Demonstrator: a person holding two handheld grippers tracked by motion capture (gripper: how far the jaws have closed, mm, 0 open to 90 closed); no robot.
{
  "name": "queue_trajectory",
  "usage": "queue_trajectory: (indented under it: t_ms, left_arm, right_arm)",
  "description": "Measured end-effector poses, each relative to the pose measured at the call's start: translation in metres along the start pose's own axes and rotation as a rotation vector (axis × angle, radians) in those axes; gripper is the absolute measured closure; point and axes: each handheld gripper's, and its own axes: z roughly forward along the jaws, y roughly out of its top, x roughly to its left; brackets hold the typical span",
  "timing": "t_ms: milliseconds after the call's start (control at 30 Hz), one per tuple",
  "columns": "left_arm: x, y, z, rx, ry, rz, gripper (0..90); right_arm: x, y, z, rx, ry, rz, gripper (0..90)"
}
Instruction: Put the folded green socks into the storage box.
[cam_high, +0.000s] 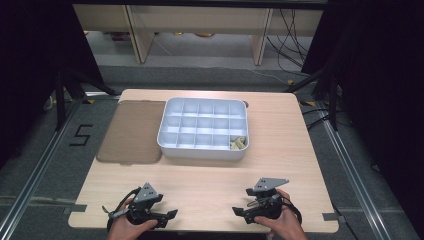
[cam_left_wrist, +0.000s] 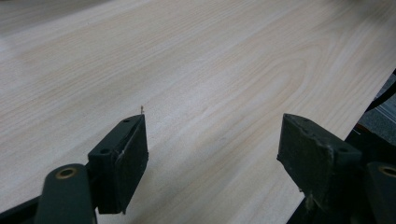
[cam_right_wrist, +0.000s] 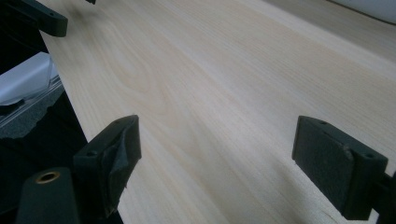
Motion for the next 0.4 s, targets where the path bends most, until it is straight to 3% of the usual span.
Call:
queue_trajectory:
  t_ms: [400]
  left_arm:
    - [-0.0016, -0.0005, 0.0009, 0.003, 0.011, -0.007, 23.6]
  right_arm:
    - [-0.0009, 0.0001, -0.0001, -0.008, 0.001, -0.003, 16.5]
